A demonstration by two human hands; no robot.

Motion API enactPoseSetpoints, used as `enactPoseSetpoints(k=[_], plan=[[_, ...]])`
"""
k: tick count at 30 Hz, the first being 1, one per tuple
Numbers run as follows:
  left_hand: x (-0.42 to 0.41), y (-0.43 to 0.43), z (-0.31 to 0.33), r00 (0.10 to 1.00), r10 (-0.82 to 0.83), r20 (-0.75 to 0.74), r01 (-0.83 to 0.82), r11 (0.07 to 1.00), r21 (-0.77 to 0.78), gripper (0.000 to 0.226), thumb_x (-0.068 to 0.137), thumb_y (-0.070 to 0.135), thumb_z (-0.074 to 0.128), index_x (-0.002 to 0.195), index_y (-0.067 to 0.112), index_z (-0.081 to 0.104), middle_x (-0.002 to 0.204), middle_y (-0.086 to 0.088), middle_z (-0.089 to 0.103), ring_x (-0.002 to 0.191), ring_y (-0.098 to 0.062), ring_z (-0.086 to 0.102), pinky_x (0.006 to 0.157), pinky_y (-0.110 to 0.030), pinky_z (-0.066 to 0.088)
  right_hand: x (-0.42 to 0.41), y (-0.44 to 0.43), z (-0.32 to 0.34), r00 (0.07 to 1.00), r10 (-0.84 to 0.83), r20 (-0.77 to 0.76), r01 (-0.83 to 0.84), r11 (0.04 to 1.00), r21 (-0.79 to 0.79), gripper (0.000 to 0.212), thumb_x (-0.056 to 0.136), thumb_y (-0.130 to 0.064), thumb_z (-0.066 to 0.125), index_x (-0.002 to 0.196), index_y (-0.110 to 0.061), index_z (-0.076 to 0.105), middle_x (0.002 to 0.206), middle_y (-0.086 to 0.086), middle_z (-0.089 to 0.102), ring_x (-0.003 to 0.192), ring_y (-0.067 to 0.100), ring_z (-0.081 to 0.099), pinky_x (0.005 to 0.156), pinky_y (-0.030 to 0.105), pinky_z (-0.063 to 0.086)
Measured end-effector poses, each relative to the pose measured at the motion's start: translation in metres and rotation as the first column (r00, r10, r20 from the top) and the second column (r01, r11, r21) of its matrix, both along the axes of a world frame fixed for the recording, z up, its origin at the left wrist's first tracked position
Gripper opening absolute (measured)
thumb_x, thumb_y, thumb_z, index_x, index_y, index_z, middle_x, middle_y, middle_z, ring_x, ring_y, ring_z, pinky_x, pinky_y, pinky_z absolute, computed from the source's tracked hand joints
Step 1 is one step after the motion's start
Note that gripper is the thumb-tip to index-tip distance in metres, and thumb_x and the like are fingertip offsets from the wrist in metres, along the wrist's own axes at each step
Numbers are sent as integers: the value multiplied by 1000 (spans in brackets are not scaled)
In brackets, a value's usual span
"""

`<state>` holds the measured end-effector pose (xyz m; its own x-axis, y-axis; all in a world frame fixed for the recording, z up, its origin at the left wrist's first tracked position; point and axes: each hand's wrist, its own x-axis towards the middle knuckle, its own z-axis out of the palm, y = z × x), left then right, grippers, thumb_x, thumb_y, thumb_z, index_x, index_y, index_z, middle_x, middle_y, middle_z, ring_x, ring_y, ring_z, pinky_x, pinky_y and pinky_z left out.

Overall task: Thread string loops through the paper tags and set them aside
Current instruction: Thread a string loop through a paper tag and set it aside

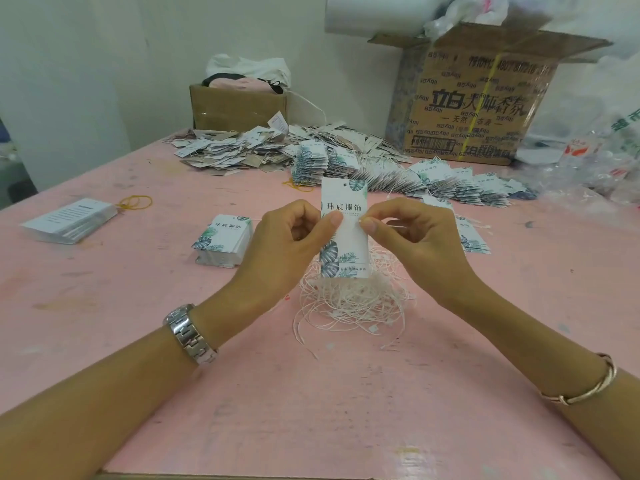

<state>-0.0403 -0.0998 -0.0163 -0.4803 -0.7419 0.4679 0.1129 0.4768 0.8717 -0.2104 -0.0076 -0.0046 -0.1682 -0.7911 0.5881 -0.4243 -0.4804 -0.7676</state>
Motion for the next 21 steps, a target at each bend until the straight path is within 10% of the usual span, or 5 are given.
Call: enactPoseSetpoints(k=[4, 21], plan=[[1, 0, 2, 997, -60, -42, 63, 995, 75, 24, 84, 39, 67, 73, 17, 62, 62, 11, 62, 55, 1, 51, 57, -11, 42, -3, -1, 9, 977, -10, 212, 13, 1000, -14, 13, 84, -25, 69, 92, -14, 70, 91, 11, 69, 45, 10, 32, 44, 18, 29], [0, 12, 1, 962, -270, 45, 261, 955, 142, 29, 77, 42, 69, 77, 13, 64, 91, -25, 69, 79, -23, 59, 78, -35, 45, -7, -2, 12, 973, 41, 228, -56, 996, 62, 14, 79, -21, 64, 91, -14, 67, 62, -7, 64, 43, 6, 31, 44, 15, 25]])
